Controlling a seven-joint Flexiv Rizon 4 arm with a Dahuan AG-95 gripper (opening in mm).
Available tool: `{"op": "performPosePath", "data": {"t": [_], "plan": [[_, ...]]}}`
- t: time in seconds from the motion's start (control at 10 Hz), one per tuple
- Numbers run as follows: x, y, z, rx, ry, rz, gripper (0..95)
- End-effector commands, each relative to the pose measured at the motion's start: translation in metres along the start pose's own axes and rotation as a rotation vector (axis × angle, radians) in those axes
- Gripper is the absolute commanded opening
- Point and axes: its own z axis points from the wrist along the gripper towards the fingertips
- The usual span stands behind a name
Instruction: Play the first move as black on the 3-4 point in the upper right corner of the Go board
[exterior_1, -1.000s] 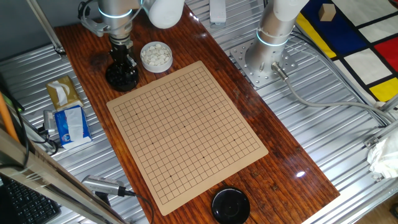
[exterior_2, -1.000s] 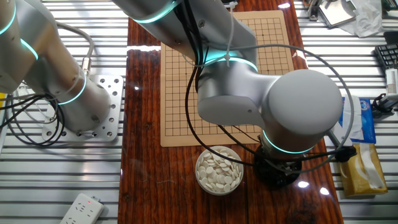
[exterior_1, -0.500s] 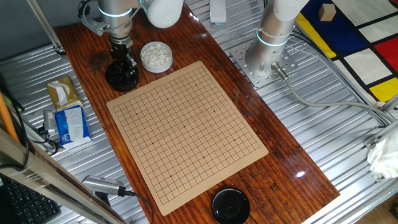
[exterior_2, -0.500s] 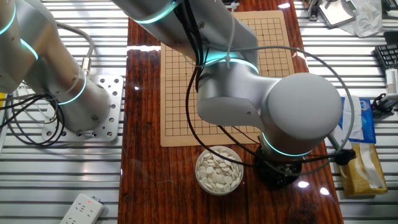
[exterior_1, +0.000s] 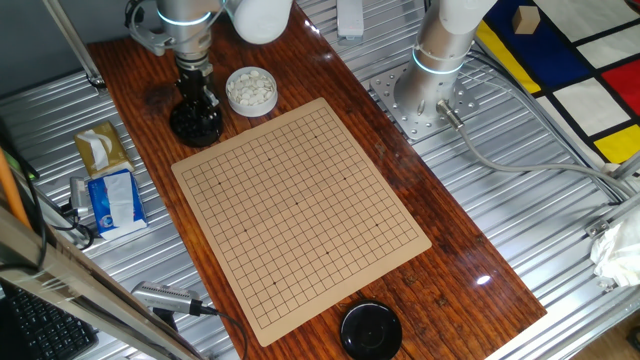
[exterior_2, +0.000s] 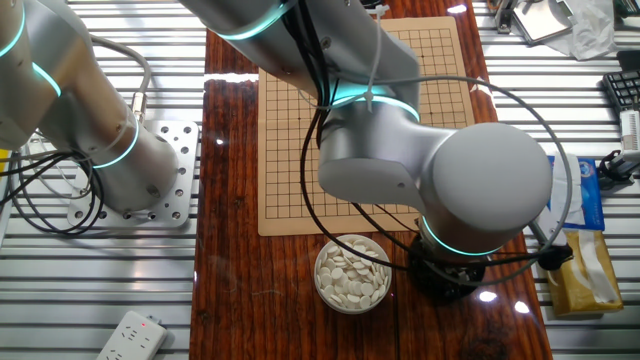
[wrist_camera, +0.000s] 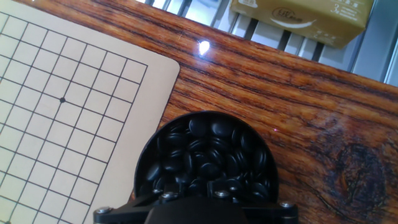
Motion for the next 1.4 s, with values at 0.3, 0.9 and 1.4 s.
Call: {"op": "performPosePath", "data": {"t": [0.3, 0.9, 1.4], "plan": [[-0.0001, 0.0000, 0.0000, 0.001, 0.000, -0.001, 19.0], [0.0000, 0.0000, 0.0000, 0.004, 0.002, 0.000, 0.0], [0.0002, 0.0002, 0.0000, 0.007, 0.004, -0.002, 19.0]]}}
